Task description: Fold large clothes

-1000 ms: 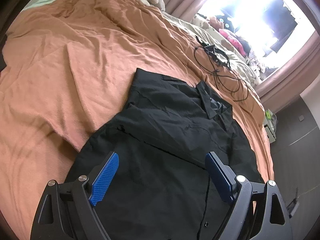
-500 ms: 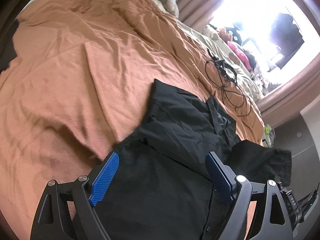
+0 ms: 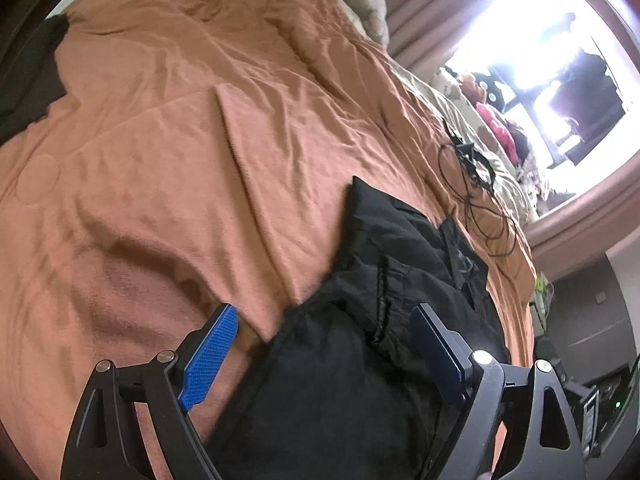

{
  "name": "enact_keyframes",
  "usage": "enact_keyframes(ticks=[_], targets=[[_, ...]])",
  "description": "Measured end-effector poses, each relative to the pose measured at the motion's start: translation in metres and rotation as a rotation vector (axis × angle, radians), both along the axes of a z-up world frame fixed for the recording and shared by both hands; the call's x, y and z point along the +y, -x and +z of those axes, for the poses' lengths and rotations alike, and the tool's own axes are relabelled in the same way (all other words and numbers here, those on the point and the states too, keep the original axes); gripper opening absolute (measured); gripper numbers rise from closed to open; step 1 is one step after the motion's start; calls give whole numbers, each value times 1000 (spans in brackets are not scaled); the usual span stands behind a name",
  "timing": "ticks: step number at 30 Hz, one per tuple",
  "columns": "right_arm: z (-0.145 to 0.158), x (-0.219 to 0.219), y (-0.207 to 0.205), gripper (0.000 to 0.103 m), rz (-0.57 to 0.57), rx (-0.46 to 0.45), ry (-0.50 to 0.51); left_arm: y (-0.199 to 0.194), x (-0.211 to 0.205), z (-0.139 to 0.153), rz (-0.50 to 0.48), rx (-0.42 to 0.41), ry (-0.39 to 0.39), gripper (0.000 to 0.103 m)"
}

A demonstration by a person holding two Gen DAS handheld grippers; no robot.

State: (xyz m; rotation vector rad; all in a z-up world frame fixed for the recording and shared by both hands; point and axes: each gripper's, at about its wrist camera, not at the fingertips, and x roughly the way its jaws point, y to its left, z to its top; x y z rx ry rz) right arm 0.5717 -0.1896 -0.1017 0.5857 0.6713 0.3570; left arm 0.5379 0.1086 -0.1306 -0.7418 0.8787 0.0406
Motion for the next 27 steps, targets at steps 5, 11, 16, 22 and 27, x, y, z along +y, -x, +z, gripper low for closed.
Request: enact_keyframes(ticks=[5, 11, 16, 22, 27], targets=[[-10, -27, 7, 90, -84, 61, -25, -4, -13, 0, -38, -5, -15, 89], [-32, -90, 18, 77, -260, 195, -106, -17, -49, -9, -118, 3, -26, 86], [-52, -139, 29, 66, -379, 276, -135, -29, -81, -18, -184, 20, -58, 79], [-71, -184, 36, 66, -465, 329, -192, -44, -107, -38, -201, 77, -118, 79], [-90, -200, 29, 56, -474, 345, -242, -52, -118, -54, -209, 111, -131, 58]])
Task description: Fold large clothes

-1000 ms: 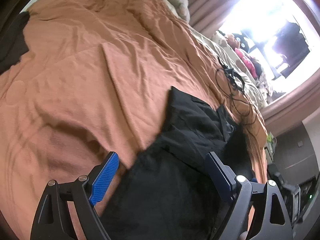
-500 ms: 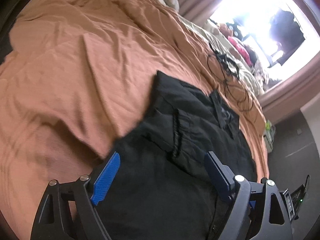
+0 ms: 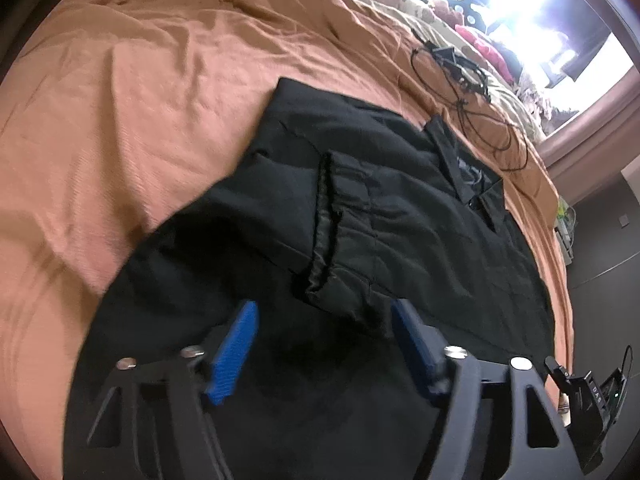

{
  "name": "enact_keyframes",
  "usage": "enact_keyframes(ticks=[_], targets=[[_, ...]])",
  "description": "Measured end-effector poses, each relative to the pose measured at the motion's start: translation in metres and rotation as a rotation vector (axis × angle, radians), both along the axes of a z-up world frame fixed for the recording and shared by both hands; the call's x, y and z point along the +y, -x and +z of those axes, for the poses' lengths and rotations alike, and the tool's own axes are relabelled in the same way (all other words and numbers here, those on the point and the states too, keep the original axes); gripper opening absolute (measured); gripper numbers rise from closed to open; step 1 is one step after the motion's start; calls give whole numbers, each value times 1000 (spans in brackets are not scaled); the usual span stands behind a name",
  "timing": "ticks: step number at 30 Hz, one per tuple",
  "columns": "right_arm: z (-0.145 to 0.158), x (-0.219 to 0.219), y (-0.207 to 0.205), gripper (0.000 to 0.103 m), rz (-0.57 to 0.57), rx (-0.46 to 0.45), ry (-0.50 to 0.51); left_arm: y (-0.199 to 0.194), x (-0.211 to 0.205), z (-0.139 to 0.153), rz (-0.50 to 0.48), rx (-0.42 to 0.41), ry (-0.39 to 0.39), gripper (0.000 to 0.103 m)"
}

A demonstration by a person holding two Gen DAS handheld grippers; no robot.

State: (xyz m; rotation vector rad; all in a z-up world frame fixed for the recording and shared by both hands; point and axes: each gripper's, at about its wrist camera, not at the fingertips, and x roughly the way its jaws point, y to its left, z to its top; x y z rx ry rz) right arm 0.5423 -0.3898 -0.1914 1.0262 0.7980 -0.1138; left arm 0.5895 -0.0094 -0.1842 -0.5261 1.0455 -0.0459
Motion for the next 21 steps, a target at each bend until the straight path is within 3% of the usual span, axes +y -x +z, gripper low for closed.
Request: enact_keyframes(ticks=[1, 3, 5, 12, 21], targets=[[-3, -3, -3, 54, -3, -5, -6, 0, -1, -2, 0, 2, -5, 51], [-6, -7, -6, 30, -8, -9, -11, 0, -3, -3, -5, 3, 4, 22], [-9, -9, -9, 12, 0, -18, -29, 2, -4, 1, -10, -9, 7, 20], [1, 6, -13, 8, 59, -83, -19, -2, 9, 21, 30, -112, 47, 13], [-6, 13, -23, 8, 76, -68, -40, -15, 22, 6, 62, -60, 92, 15]])
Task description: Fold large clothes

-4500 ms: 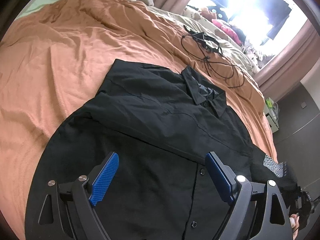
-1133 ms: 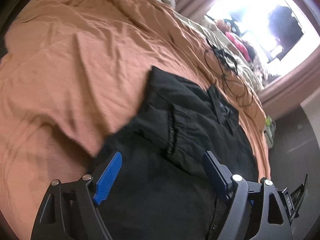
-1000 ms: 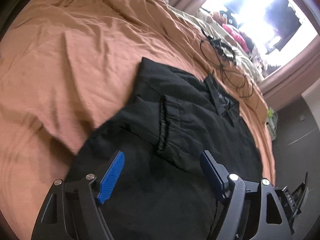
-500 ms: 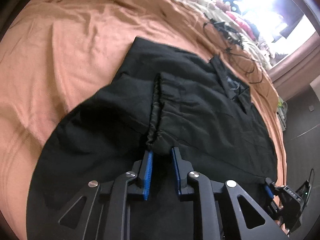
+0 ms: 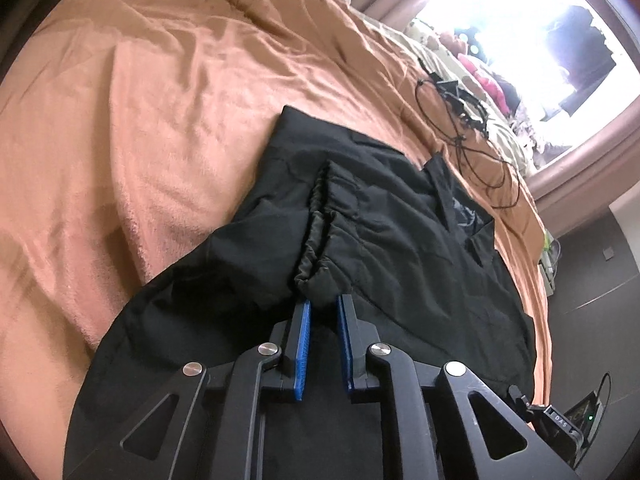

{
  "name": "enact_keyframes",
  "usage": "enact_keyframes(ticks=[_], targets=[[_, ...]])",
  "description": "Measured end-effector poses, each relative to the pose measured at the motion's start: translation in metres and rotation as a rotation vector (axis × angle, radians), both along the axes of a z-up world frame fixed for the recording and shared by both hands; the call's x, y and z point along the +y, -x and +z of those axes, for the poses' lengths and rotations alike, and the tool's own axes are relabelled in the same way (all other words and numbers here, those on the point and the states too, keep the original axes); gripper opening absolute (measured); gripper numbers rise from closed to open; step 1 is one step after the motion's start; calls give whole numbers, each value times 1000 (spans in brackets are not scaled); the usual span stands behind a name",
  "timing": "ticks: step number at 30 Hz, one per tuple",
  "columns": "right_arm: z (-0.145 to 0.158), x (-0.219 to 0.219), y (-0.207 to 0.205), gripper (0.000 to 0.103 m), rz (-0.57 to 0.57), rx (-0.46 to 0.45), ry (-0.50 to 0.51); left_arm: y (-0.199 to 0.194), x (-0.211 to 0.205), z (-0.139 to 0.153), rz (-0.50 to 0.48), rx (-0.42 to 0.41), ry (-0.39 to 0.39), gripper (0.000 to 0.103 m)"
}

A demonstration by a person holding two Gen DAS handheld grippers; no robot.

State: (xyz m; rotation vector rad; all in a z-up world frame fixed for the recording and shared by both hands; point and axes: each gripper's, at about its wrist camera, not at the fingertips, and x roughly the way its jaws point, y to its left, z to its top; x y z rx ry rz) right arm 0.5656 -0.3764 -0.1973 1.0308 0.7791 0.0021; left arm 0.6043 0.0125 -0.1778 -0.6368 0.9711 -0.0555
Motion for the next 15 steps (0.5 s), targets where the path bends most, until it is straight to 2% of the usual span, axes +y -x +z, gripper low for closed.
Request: enact_keyframes(ticks=[2, 4, 5, 6, 8, 15], targets=[[-2, -2, 1, 8, -6, 14, -13, 2, -1, 5, -2, 2, -18, 21], [-3, -6, 3, 11, -18, 20, -30, 6, -1, 12, 7, -12, -41, 44], [-2, -10, 6, 19, -29, 19, -37, 9, 0, 15, 14, -27, -46, 65], [-1, -13, 8, 33, -40, 15, -38, 15, 1, 21, 23, -55, -52, 77], [3, -25, 16, 40, -83, -4, -33, 22, 3, 28, 24, -85, -71, 78], [0, -66, 38, 40, -186, -25, -52, 30, 7, 25, 6, -66, -93, 78]])
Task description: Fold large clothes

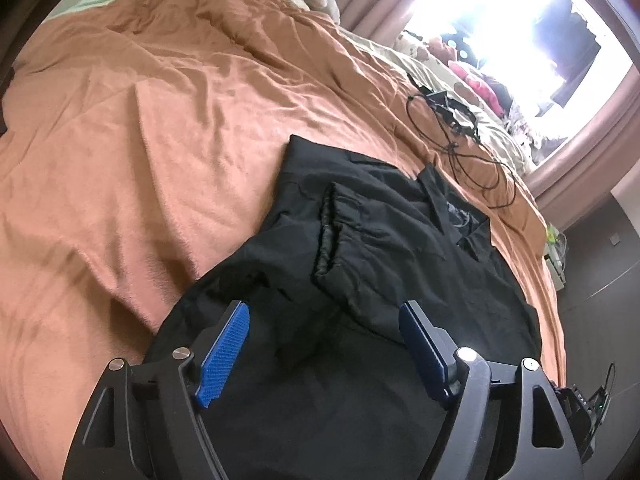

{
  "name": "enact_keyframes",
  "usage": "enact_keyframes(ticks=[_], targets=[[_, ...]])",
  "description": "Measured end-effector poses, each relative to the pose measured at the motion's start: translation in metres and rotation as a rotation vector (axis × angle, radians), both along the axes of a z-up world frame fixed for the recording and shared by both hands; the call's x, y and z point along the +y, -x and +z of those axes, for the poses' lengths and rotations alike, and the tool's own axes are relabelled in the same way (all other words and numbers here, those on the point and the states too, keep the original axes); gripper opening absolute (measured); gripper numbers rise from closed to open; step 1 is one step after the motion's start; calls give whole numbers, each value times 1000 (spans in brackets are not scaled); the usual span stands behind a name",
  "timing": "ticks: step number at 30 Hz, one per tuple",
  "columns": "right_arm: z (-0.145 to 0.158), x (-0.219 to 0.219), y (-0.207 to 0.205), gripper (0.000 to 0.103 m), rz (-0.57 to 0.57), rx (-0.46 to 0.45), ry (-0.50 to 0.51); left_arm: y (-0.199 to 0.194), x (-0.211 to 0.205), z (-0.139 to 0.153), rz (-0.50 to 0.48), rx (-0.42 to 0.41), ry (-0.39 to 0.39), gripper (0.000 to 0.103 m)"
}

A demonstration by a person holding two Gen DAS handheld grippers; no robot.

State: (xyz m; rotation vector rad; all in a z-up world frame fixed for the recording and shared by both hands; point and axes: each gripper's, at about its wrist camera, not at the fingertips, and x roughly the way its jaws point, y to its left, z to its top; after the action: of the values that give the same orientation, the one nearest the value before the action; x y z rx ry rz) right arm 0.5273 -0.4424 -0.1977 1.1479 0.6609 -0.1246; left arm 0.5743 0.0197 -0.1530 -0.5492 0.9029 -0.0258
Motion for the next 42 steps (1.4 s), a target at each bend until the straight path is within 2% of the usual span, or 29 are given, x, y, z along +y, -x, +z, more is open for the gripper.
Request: enact_keyframes(ticks=[2, 4, 5, 6, 10, 12, 18, 28, 30, 40, 42], targets=[[-3, -7, 1, 40, -3, -6, -7, -1, 0, -2, -3, 6, 6, 78], [-3, -11, 1, 31, -11, -20, -1, -3, -2, -5, -16, 7, 17, 73], [-2, -13, 0, 20, -19, -19, 14, -5, -4, -6, -24, 10, 14, 70], [-3, -14, 0, 15, -25, -13, 24, -7, -7, -7, -35, 13, 7, 68], [-7, -17, -4, 13, -40, -13, 20, -15, -22, -14, -94, 30, -2, 60], [-8, -18, -4, 12, -50, -17, 24, -20, -34, -20, -133, 51, -8, 51], [-14, -32, 3, 11, -97, -34, -14, -21, -43, -27, -149, 66, -28, 49], [-3, -18, 1, 14, -66, 3, 11, -27, -44, -34, -133, 74, -15, 49], [-3, -18, -2, 14, -59, -5, 16, -31, -45, -37, -129, 76, -17, 42], [-7, -18, -8, 15, -42, -2, 12, -35, -45, -37, -117, 67, -4, 40], [-7, -18, -5, 40, -37, 8, -17, -31, -43, -34, -115, 87, 9, 40]])
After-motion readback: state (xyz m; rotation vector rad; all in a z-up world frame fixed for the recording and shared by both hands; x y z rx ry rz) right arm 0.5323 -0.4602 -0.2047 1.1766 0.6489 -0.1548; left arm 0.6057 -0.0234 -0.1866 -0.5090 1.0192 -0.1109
